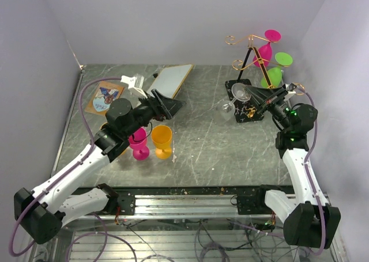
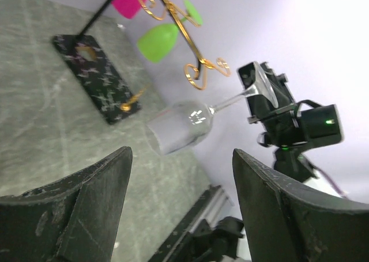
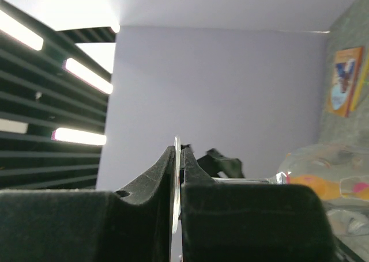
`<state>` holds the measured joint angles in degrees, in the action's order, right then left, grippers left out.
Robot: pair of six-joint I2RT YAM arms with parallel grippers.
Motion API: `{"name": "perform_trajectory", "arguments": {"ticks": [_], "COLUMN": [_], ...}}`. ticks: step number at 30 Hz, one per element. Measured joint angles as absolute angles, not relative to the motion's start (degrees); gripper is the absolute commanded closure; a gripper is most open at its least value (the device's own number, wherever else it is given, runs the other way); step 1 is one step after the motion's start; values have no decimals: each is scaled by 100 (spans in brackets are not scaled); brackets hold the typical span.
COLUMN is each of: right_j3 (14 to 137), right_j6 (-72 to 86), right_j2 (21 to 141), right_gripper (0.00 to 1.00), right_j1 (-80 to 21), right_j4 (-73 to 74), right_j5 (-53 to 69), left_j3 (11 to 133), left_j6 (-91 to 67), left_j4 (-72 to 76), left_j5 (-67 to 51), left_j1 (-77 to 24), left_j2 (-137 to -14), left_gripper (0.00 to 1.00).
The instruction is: Take the wine glass off the wine glass rack
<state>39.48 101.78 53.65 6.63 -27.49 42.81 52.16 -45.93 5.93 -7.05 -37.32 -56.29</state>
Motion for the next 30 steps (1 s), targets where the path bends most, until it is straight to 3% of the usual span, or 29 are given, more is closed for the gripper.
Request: {"name": "perform_trajectory", "arguments": {"ticks": [8,22,30], "right_j3": [4051,4307,4307], "right_j6": [11520,11898,11933], "right_j2": [5771,6154,6165], "right_gripper": [100,100,100], "right_j1": [657,272,137], "right_j4": [-4346,-5806,-6036], "right_j5": [4324,4145,4082], "left_j3": [4547,4254,4254], "left_j6": [-6073,-8134,-8628], "left_j4": [2871,6440,7153], "left_j5": [-1621,-2539,-2620], "left_j1": [-3662,-3621,-3621], "left_j2": [-6514,-8335,-8729], "left_gripper": [20,25,26]}}
